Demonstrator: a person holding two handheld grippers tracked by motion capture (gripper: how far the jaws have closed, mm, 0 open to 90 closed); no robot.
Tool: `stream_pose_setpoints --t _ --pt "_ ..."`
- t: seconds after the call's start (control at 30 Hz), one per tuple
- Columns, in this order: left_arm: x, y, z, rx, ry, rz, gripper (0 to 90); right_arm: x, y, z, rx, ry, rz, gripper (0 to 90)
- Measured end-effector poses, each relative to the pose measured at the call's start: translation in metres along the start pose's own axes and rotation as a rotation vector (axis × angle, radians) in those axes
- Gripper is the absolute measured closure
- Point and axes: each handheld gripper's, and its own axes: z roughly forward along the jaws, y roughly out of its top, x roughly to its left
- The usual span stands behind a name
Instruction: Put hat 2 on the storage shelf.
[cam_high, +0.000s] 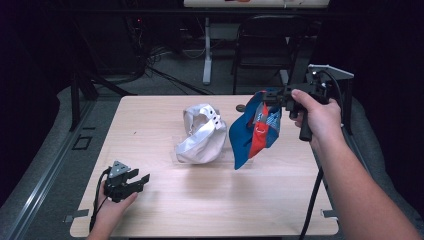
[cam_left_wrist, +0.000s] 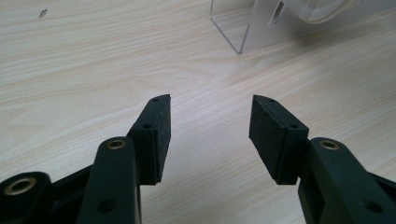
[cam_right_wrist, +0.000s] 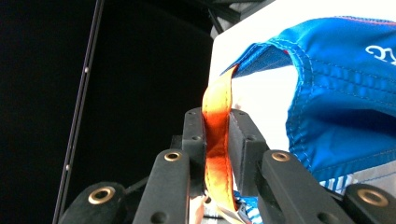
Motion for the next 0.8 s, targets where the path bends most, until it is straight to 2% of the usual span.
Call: stream_pose_setpoints --t 0.17,0.37,0.63,0.8 --pt "0.0 0.0 0.0 0.015 -0.006 0.004 49.2 0.0 0.013 0.005 -0.024 -0.012 0.014 77.9" --pt "0.001 0.0 0.0 0.005 -0.008 0.004 49.3 -0.007 0.025 0.013 -0.051 -0.047 0.038 77.9" --pt "0.002 0.0 0.0 0.013 -0.007 0.004 49.3 -0.016 0.03 0.02 -0.049 -0.064 0.065 77.9" --pt "0.001 0.0 0.002 0.009 -0.009 0.005 49.3 -0.016 0.03 0.023 -0.034 -0.075 0.055 77.9"
